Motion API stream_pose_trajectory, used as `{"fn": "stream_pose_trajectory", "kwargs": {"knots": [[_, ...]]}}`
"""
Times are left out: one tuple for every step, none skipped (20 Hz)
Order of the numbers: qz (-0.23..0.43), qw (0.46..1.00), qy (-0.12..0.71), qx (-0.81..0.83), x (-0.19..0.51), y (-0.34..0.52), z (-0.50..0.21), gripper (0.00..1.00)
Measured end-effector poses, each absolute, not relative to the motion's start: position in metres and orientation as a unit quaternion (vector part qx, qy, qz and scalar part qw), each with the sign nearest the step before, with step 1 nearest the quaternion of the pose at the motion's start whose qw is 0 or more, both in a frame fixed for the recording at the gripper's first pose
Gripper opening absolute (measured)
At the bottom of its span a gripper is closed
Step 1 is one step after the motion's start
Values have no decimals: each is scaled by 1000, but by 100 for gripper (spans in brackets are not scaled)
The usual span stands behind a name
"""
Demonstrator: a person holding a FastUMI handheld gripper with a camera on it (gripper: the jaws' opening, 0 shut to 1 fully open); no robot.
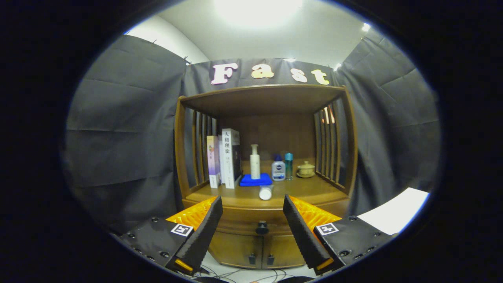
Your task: Pull open the drawer, take out the items inside it, and place them on the countertop above the cabinet.
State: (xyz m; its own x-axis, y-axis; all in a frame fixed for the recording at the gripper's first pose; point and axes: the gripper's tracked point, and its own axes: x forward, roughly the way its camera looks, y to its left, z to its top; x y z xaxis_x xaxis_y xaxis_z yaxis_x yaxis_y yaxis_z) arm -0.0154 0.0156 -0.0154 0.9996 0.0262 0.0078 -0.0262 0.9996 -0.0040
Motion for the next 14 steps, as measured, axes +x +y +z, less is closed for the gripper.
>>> {"fn": "stream_pose_trajectory", "kwargs": {"knots": [[-4, 1000, -11, -2, -20, 4, -11, 98], [-19, 1000, -15, 1, -24, -6, -8, 98], [-22, 999, -24, 10, -28, -9, -3, 98], [-24, 999, -33, 18, -31, -10, 3, 98], [-25, 999, -37, 23, -34, -11, 8, 98], [-25, 999, -39, 25, -35, -13, 10, 97], [-23, 999, -40, 26, -37, -12, 12, 97], [-19, 999, -42, 27, -38, -10, 13, 98], [-17, 998, -45, 29, -39, -9, 15, 98], [-14, 998, -47, 30, -40, -8, 15, 98], [-12, 998, -48, 30, -41, -7, 15, 98], [-10, 998, -47, 28, -42, -7, 14, 98], [-8, 998, -48, 26, -43, -7, 13, 98], [-10, 998, -50, 26, -43, -8, 15, 98]]}}
